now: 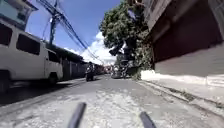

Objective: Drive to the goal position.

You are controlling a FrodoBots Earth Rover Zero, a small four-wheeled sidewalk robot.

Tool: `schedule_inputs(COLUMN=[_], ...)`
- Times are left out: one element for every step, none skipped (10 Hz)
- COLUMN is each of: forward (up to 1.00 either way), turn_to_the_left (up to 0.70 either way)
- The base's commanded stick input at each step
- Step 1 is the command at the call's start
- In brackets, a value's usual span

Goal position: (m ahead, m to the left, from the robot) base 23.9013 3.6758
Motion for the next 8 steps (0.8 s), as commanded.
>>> schedule_inputs(forward=[1.00,1.00,1.00,1.00,1.00,1.00,1.00,1.00], turn_to_the_left=[-0.15,0.00,0.00,0.00,0.00,0.00,0.00,0.00])
